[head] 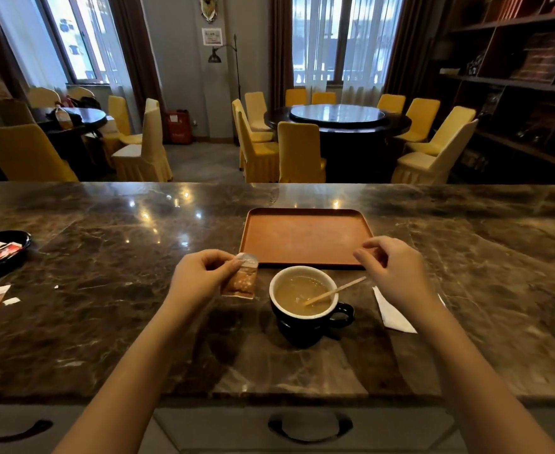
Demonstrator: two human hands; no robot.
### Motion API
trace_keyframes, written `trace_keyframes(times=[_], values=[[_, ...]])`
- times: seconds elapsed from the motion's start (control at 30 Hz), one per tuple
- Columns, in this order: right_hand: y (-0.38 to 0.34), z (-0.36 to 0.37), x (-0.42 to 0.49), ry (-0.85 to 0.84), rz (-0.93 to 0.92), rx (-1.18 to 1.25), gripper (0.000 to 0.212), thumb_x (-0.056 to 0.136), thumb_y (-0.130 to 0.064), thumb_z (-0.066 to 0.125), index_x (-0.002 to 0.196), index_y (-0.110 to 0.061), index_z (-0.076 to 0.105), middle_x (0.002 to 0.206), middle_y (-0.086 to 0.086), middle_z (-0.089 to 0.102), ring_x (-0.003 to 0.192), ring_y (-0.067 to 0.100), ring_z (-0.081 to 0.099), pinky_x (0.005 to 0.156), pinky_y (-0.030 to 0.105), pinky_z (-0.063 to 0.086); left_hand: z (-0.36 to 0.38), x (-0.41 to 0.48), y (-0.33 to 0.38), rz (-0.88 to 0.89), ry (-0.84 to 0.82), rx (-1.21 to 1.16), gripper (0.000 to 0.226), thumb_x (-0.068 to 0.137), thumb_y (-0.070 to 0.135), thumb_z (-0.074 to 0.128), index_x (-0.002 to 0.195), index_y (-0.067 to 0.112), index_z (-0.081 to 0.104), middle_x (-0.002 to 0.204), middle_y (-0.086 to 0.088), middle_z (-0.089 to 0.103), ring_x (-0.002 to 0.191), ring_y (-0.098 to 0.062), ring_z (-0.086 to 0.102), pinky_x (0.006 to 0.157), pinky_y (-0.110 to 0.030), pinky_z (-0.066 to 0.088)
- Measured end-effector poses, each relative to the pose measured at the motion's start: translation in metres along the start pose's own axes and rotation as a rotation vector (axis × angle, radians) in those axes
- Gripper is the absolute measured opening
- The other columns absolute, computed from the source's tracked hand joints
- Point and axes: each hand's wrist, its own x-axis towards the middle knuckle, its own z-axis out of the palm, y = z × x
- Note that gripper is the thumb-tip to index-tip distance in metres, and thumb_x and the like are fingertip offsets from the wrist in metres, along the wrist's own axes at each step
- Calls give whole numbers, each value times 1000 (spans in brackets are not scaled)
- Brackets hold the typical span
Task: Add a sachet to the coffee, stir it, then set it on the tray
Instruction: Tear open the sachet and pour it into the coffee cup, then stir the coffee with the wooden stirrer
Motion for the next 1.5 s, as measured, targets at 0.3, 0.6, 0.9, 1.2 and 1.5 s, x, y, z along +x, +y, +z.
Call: trace_keyframes(times=[0.3,0.6,0.9,1.2,1.5], values=[[7,13,-9,-283,316,278,25,86,-32,58,99,-12,66,83,1,63,75,13,56,57,21,42,6,16,-75,-141,36,320,11,83,27,65,88,19,70,88,0,70,84,-15,63,75,-32,49],[-22,14,-34,-335,216,534,20,88,-27,54,78,-22,69,71,0,66,59,1,62,51,8,47,12,24,-91,18,189,571,19,82,27,65,96,14,69,90,-5,66,91,-22,55,70,-33,45],[-22,6,-43,-236,92,338,21,90,-25,51,73,-23,64,67,-4,66,64,8,63,50,6,46,44,-26,-72,317,-44,740,58,87,51,34,136,20,41,146,-6,40,137,-22,33,112,-37,18],[-26,31,-49,-145,83,303,16,90,-24,50,88,-20,65,77,-5,67,73,10,64,63,19,52,50,-38,-79,229,-293,950,70,87,62,10,146,24,4,158,3,0,143,-10,-8,112,-31,-12],[-27,6,-44,-237,90,283,21,91,-22,50,79,-15,66,67,-1,65,62,11,61,49,8,46,51,-41,-76,215,-283,941,65,92,56,16,146,24,1,157,4,-3,143,-10,-10,114,-33,-11]])
